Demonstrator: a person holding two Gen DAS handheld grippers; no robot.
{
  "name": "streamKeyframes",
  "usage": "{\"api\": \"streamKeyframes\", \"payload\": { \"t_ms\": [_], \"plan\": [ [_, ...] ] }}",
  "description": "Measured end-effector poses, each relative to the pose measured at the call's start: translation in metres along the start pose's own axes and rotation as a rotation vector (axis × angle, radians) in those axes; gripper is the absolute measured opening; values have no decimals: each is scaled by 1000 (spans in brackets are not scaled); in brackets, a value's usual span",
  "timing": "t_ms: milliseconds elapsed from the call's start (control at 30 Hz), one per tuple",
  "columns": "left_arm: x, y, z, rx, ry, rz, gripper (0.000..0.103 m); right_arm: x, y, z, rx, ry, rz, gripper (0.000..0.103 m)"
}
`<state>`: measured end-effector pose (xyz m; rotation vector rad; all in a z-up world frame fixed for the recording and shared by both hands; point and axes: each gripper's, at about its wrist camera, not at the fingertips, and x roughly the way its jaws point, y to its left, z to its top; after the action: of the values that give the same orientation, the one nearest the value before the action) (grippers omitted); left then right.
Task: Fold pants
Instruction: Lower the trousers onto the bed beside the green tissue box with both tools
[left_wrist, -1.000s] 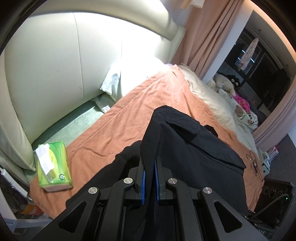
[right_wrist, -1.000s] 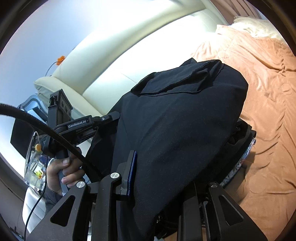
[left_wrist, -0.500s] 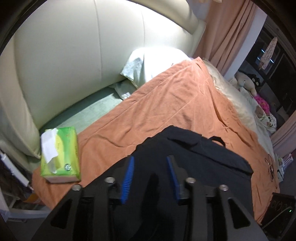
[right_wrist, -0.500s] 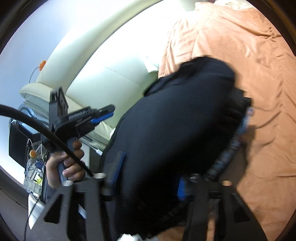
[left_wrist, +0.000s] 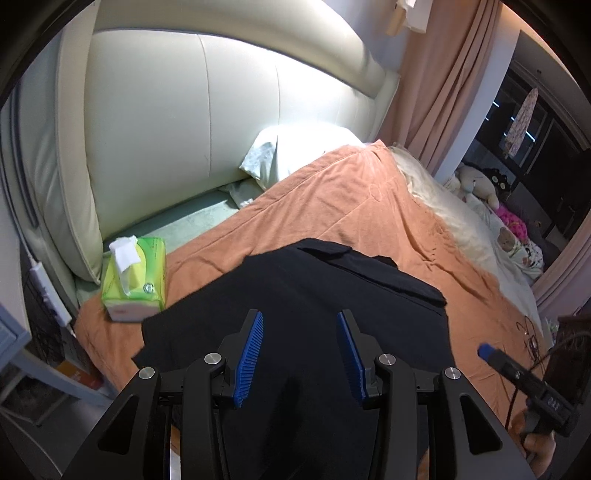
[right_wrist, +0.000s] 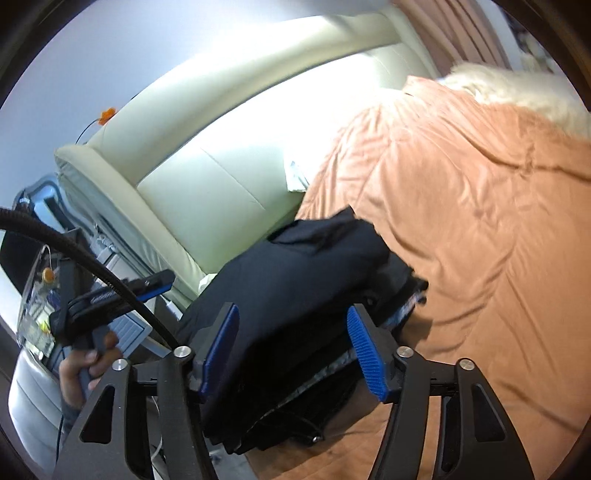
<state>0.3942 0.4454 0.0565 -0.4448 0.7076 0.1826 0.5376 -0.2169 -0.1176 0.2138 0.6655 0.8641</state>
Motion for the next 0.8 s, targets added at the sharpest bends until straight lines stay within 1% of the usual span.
{"api": "streamKeyframes", "payload": {
  "t_ms": [67, 167, 233, 267, 333, 400, 467, 500, 533, 600, 667, 800],
  "plan": [
    [-3, -8, -6, -4, -4, -5, 44, 12, 20, 9, -46, 14, 5, 56],
    [-6, -22, -16, 3, -18, 22, 44, 24, 40, 17, -108, 31, 16, 54],
    [-4, -27, -21, -6, -17, 24, 44, 29, 45, 22, -134, 44, 32, 49],
    [-2, -30, -24, -13, -18, 24, 44, 41, 50, 33, -142, 53, 41, 48],
    [0, -35, -28, -13, -24, 31, 44, 55, 54, 42, -155, 66, 56, 48],
    [2, -37, -34, -28, -27, 20, 44, 71, 54, 48, -178, 80, 73, 48],
    [7, -41, -39, -23, -27, 24, 44, 75, 56, 43, -208, 91, 95, 48],
    [12, -42, -42, -24, -19, 26, 44, 98, 54, 55, -218, 101, 98, 48],
    [17, -42, -44, -29, -8, 21, 44, 117, 50, 59, -233, 109, 104, 48],
    [33, -40, -52, -42, 33, 20, 44, 131, 48, 57, -266, 132, 88, 41],
    [44, -39, -61, -45, 58, 30, 44, 141, 43, 54, -292, 144, 84, 39],
    [48, -43, -73, -30, 61, 32, 44, 145, 37, 43, -348, 158, 70, 39]
  ]
}}
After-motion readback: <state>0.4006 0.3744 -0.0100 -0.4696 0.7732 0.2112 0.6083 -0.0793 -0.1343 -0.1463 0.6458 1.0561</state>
